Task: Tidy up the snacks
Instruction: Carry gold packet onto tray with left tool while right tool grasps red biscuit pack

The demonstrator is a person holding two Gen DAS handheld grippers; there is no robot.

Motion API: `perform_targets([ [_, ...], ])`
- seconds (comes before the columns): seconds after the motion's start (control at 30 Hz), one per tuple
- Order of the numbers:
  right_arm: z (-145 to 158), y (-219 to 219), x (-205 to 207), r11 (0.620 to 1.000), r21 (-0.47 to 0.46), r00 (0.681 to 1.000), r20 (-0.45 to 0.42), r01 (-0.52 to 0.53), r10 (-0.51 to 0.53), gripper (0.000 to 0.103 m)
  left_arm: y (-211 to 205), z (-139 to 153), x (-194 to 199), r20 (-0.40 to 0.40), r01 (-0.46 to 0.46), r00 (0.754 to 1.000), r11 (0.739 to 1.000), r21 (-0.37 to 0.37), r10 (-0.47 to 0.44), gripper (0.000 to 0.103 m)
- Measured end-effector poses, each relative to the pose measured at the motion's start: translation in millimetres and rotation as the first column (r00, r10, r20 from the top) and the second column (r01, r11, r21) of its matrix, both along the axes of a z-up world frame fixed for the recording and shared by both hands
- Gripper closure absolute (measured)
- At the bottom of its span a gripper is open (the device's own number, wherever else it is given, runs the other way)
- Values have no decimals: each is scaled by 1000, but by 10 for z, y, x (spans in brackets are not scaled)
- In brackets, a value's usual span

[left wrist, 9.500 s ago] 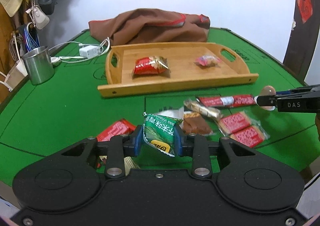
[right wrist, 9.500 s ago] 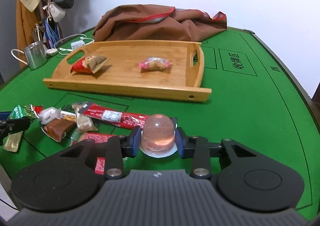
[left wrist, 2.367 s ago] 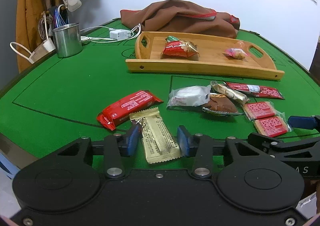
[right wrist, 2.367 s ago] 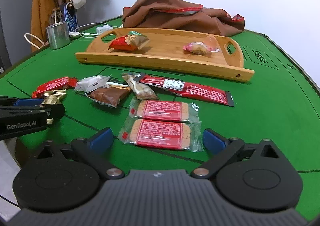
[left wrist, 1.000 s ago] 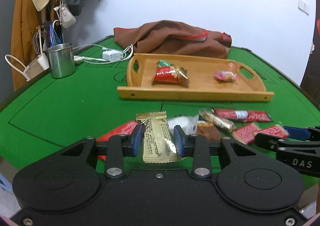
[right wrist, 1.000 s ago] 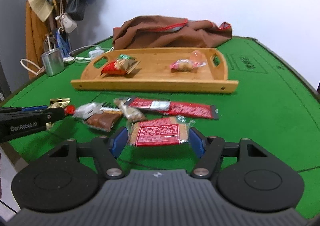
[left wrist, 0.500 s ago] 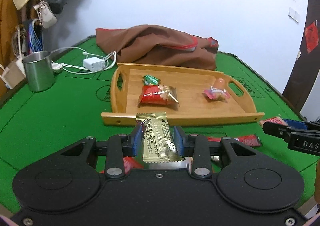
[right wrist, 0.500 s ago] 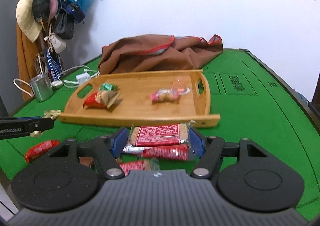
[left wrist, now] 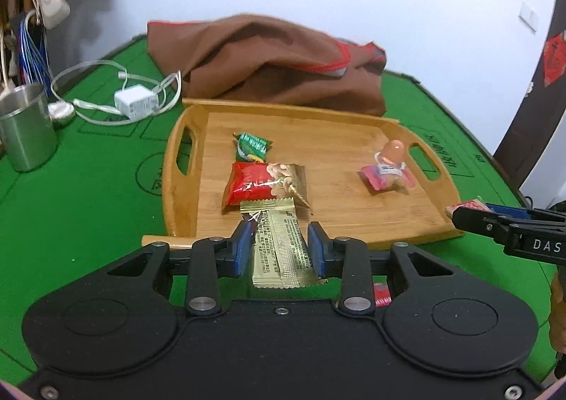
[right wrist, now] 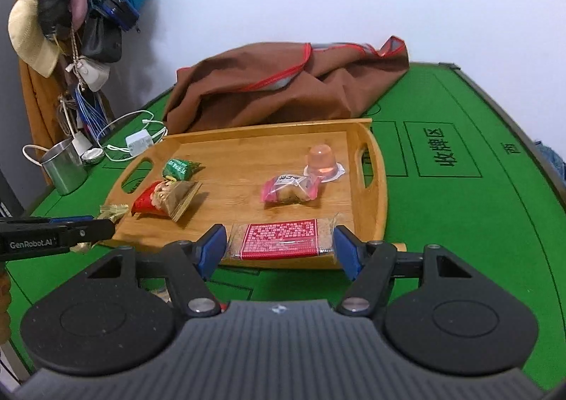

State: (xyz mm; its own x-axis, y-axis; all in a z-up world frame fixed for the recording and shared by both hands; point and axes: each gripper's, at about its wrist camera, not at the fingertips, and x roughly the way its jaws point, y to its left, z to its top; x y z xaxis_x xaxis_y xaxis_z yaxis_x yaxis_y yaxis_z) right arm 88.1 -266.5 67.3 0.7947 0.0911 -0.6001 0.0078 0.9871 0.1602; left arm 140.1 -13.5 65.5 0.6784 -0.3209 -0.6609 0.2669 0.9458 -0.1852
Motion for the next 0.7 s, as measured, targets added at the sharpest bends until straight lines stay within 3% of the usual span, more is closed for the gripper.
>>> perform_targets([
  [0.27, -143, 8, 434, 1000, -27, 997, -76, 8, -10, 35, -95, -199, 379, -87, -19, 996, 999, 42, 22, 70],
  [0.7, -304, 73, 880, 998, -51, 988, -148, 23, -30, 35, -269, -338, 838, -111, -45, 992, 995, 93, 55, 70],
])
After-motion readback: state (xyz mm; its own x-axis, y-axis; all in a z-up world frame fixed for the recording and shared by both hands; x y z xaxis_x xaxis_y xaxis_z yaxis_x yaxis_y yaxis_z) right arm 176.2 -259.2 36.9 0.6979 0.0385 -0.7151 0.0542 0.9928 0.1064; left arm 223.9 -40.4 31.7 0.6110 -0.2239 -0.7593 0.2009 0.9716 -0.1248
